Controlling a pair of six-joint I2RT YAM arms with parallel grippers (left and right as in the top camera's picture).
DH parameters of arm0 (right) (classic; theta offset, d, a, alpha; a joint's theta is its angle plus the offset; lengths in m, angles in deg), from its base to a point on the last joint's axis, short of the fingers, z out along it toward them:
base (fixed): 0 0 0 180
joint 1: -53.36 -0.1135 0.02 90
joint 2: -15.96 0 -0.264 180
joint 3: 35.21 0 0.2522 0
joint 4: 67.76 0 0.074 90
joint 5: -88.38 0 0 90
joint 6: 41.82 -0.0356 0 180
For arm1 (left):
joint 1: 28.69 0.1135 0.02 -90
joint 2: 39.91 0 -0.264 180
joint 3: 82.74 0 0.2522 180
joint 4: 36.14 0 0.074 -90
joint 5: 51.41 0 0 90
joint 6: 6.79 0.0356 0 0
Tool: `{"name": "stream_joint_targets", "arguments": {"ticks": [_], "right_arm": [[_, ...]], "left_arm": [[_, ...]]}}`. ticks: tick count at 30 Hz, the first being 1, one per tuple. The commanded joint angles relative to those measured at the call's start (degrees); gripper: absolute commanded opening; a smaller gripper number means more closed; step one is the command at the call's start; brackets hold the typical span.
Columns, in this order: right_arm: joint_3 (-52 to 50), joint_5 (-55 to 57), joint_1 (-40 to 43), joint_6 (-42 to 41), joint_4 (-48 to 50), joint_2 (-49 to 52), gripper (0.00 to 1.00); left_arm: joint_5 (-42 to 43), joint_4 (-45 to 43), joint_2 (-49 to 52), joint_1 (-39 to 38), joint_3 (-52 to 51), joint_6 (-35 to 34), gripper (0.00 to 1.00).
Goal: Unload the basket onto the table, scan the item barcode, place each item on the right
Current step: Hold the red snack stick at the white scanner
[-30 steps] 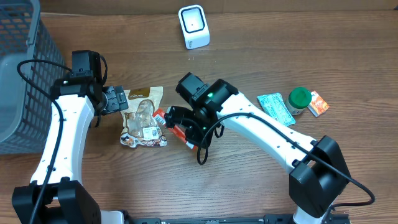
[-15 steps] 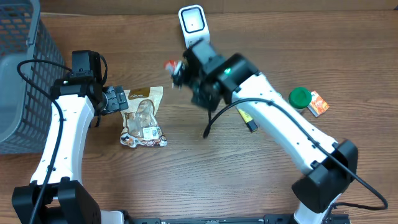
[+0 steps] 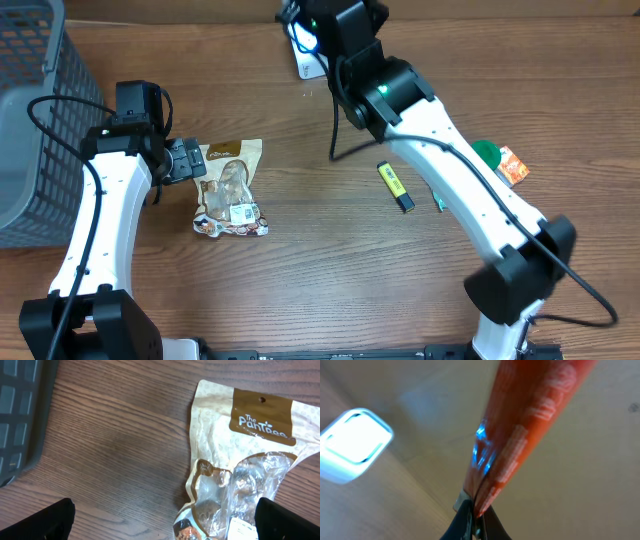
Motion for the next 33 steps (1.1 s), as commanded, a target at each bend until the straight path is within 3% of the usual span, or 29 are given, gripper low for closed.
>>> {"name": "stream_joint_targets", "arguments": {"ticks": [1,8,18,26,33], "right_arm": [[0.9,5.2,1.5,6.6,4.2,5.4,0.03],[0.9,9.2,3.0,10.6,18.3,15.9,0.03],[0.9,9.9,4.9,12.3,25.4,26.8,0.03],[0.9,10.6,5.2,24.8,31.9,33.4,0.04],[0.9,11.2,5.2,24.9,36.1,36.1,0.04]], "left_arm": [[-0.5,-0.1,0.4,0.2,0.3,-0.2,1.0],[-0.5,-0.1,0.4,0.2,0.3,-0.2,1.0],[-0.5,-0.1,0.4,0.2,0.3,-0.2,1.0],[-0.5,-0.1,0.4,0.2,0.3,-0.2,1.0],[-0.5,-0.1,0.4,0.2,0.3,-0.2,1.0]]}}
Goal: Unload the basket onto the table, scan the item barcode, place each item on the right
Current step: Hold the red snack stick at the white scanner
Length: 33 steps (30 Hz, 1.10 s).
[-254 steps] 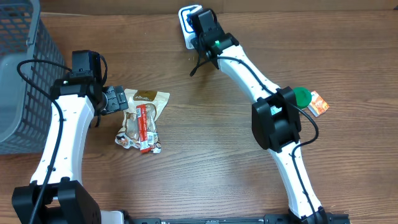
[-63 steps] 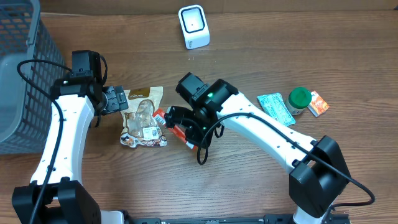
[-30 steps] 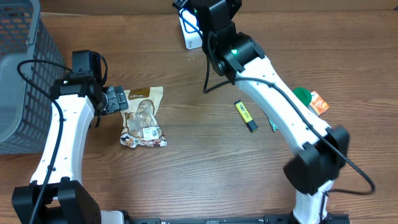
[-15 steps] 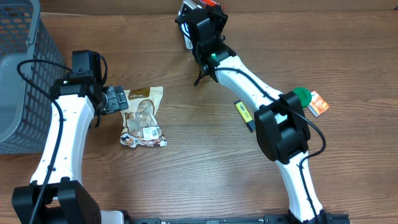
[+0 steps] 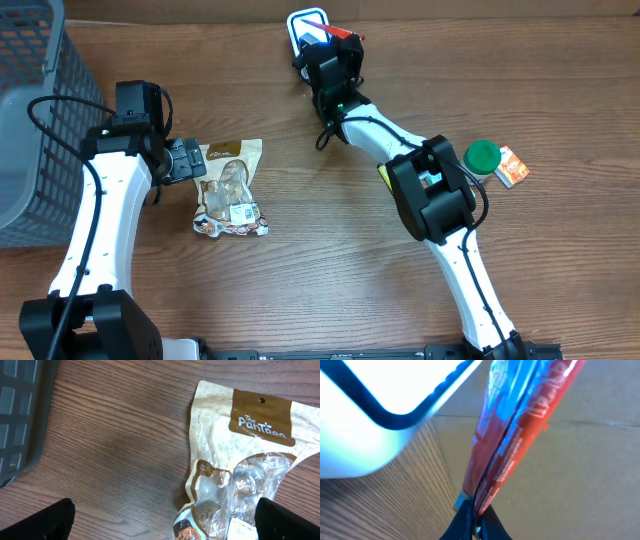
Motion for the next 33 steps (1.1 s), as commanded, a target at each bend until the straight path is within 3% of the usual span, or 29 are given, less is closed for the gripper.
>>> {"name": "stream_joint_targets", "arguments": {"ticks": [1,22,27,33], "right_arm": [[0.9,0.9,0.0,1.1,0.9,0.4,0.04],[0.9,7.1,0.0,5.7,-2.1,-0.4,0.04],[0.9,8.8,-0.3,-0.5,-2.7,-5.2,0.04],[0.9,10.0,-1.6,-10.9,-15.0,-14.4,0.03]], "left_arm": [[-0.6,0.0,0.4,0.2,0.3,-0.2,1.0],[-0.6,0.0,0.4,0.2,0.3,-0.2,1.0],[-0.6,-0.1,0.4,0.2,0.3,-0.2,1.0],[-0.6,0.0,0.4,0.2,0.3,-0.2,1.0]]}}
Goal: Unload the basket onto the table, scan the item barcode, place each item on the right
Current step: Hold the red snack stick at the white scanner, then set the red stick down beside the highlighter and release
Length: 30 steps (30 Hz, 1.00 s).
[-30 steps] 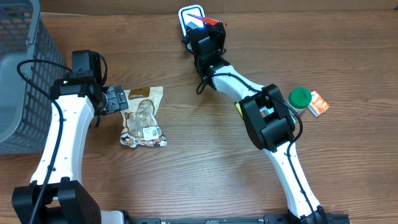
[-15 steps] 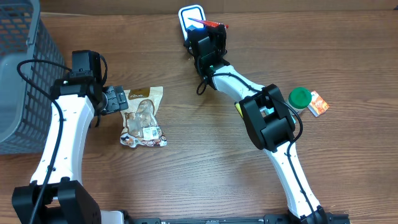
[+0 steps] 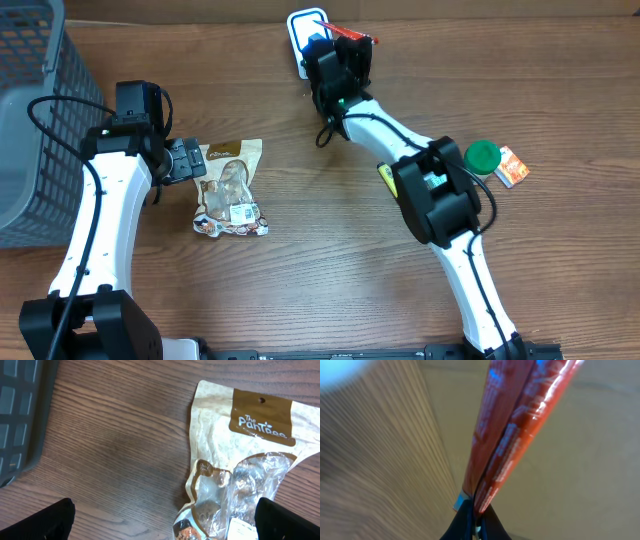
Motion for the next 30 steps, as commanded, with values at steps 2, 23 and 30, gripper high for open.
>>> {"name": "stream_joint_targets", "arguments": {"ticks": [2,23,30], "right_arm": [[1.0,1.7,-1.9,-14.7,-10.8,-13.4,0.04],[-5.7,-47.6,5.7,-68.7,-81.3,-26.4,0.05],[-13.7,-47.6,8.8,-68.7,-77.1,-26.3,0.09]], "left_arm": [[-0.6,0.0,0.4,0.2,0.3,-0.2,1.0],[-0.6,0.0,0.4,0.2,0.3,-0.2,1.0],[-0.6,-0.1,0.4,0.2,0.3,-0.2,1.0]]}}
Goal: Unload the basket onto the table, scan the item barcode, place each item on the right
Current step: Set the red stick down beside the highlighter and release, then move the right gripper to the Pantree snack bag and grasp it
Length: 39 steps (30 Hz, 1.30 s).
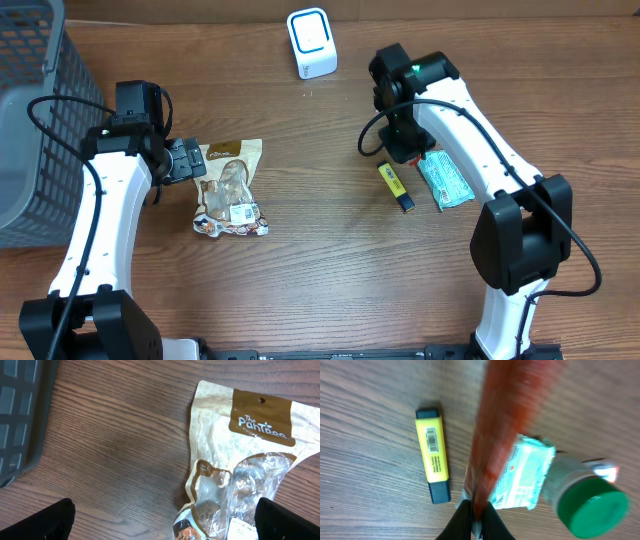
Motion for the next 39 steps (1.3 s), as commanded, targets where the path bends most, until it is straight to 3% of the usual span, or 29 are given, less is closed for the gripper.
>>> {"name": "stream_joint_targets", "arguments": {"ticks": [1,3,5,9,14,18,20,29,39], "right_arm": [[-3.4,-3.0,0.7,-1.4,2.2,0.1,0.1],[-5.1,-3.0,0.8,-1.4,3.5,0.2,0.13],[-6.1,-3.0,0.8,-1.5,4.3,0.2,0.27],[-7.5,-5.6,0.7,-1.4,6.4,0.2,0.41],[-7.6,-18.6,0.2,-1.5,10.0,0.2,0.46],[-7.8,-42.1,-0.6,-1.5,14.9,0.2,0.46],[-8.0,-45.3,-1.7,-3.3,17.5,0.2,0.46],[-8.0,-35.6,-13.2,-15.6,33.4,1.4,0.47],[-8.0,-12.5,-26.3,-16.7,50.2,3.7,0.67]], "left_arm": [[-0.6,0.0,0.4,0.2,0.3,-0.2,1.0],[-0.6,0.0,0.4,0.2,0.3,-0.2,1.0],[-0.6,0.0,0.4,0.2,0.3,-0.2,1.0],[-0.6,-0.1,0.4,0.2,0.3,-0.2,1.0],[-0.6,0.0,0.4,0.2,0.3,-0.2,1.0],[-0.6,-0.1,0.4,0.2,0.3,-0.2,1.0],[-0.6,0.0,0.4,0.2,0.3,-0.2,1.0],[-0.6,-0.1,0.4,0.2,0.3,-0.2,1.0],[-0.6,-0.1,0.4,0.2,0.3,-0.2,1.0]]}}
